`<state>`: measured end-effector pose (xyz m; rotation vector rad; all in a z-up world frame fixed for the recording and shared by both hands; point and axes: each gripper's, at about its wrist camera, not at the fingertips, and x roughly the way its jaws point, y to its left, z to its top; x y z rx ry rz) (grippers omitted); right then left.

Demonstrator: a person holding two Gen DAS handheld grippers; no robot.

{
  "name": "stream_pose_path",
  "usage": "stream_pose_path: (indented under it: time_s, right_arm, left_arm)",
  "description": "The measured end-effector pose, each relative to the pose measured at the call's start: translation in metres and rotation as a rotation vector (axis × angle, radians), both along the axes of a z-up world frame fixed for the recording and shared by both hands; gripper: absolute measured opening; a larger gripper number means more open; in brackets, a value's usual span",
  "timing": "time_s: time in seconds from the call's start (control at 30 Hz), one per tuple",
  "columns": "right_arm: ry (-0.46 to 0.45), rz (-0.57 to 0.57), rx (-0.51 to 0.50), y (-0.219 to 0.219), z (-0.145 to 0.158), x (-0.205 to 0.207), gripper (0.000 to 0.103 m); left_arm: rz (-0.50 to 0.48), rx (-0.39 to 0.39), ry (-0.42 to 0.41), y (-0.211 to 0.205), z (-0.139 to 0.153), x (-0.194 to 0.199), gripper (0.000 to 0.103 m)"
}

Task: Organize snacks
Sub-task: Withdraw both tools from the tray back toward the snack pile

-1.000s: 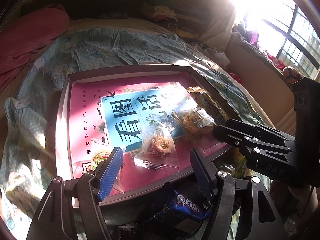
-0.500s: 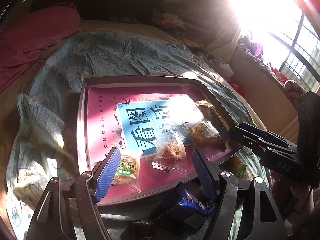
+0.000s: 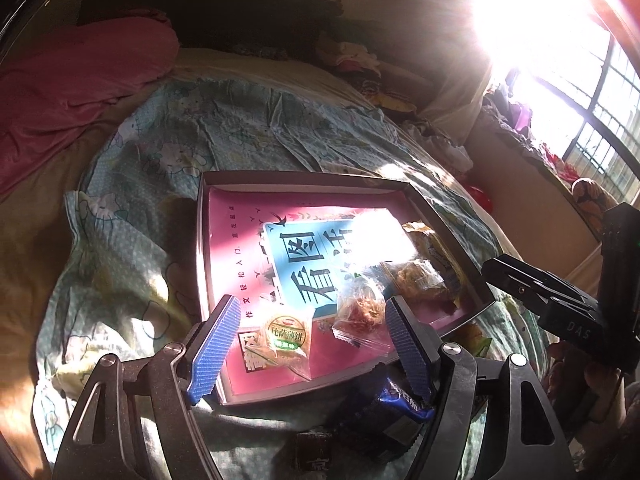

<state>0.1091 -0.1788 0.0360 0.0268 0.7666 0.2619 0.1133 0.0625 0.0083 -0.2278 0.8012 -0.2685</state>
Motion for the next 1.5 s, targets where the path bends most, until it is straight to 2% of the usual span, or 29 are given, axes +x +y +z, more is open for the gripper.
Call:
stream_pose_path:
  time_s: [0.57, 1.0, 1.37, 1.5]
  right_arm:
    - [-0.026, 0.0, -0.003, 0.002, 0.016, -0.009, 0.067]
    - [-0.029, 0.018, -0.007, 0.0, 0.021, -0.032, 0.069]
    - [-0.036, 0.002, 0.004, -0.01, 0.019, -0.044, 0.077]
    - [-0.025, 0.004, -0.008, -0.008, 0.015, -0.044, 0.077]
  left_arm:
    - [0.028, 0.0, 0.019, 0.022, -0.002, -0.014, 0.076]
    - [-0.047, 0.026, -0.009, -0.001, 0.003, -0.028, 0.077]
    - [-0.124, 0.04, -0.014, -0.023, 0.001, -0.039, 0.08]
    - [-0.158, 0.055, -0.007, -0.031, -0.001, -0.041, 0.08]
